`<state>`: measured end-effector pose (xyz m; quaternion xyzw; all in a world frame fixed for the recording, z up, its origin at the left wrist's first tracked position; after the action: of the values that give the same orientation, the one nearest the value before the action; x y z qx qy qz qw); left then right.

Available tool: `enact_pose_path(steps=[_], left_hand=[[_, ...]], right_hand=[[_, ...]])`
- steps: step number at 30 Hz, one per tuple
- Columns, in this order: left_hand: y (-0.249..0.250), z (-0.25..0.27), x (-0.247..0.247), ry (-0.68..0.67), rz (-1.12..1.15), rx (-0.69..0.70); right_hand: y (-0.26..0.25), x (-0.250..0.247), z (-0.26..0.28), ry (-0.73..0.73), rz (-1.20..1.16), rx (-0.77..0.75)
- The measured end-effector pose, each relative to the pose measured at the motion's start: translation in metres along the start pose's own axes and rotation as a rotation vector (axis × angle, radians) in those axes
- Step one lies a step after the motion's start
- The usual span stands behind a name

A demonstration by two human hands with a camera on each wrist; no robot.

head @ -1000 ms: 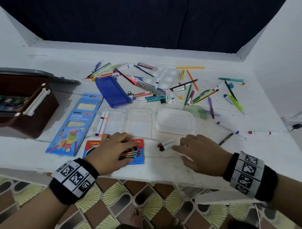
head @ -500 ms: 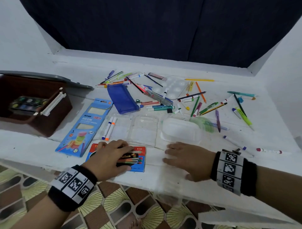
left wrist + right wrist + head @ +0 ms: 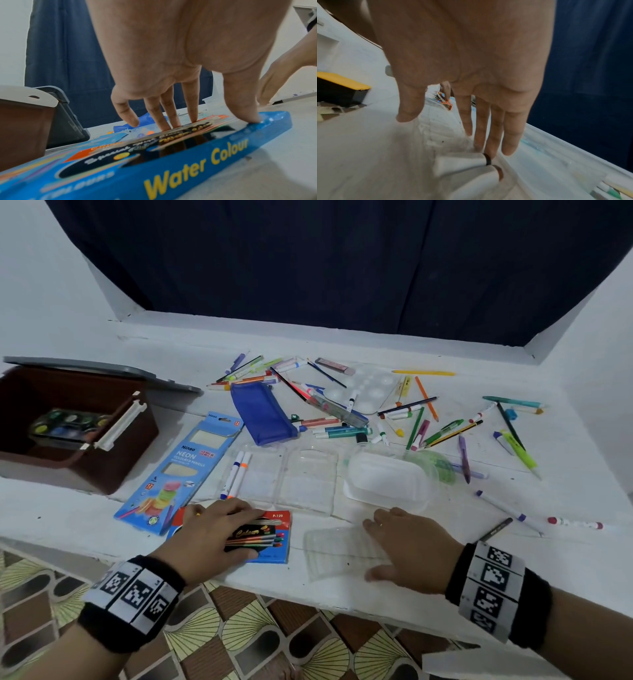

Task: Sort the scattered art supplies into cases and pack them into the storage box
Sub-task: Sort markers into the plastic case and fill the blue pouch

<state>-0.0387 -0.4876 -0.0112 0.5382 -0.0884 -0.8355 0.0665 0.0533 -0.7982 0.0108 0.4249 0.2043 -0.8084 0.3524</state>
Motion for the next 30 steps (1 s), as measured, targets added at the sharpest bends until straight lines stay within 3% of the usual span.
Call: enact_pose_path(steps=[11,30], left_hand=[[-0.008,-0.001,-0.002,-0.026,-0.004,0.044],[-0.019,-0.01,-0.006,-0.041,-0.01,0.136]], right_hand=[[-0.028,-0.003,-0.016,0.075,-0.093,0.086],[-0.035,-0.01,-0.024,0.069,-0.086,0.07]])
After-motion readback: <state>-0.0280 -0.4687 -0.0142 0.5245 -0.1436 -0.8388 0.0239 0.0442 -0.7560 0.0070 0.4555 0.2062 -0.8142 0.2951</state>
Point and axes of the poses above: each hand's wrist, its own z-axis away from the middle knuckle, its own x-axis out of the palm, y = z × x, the point moved 1 cm from there along -z, towards the middle knuckle, and after that the axes turned 10 degrees about -y, right-handed, at the moved point
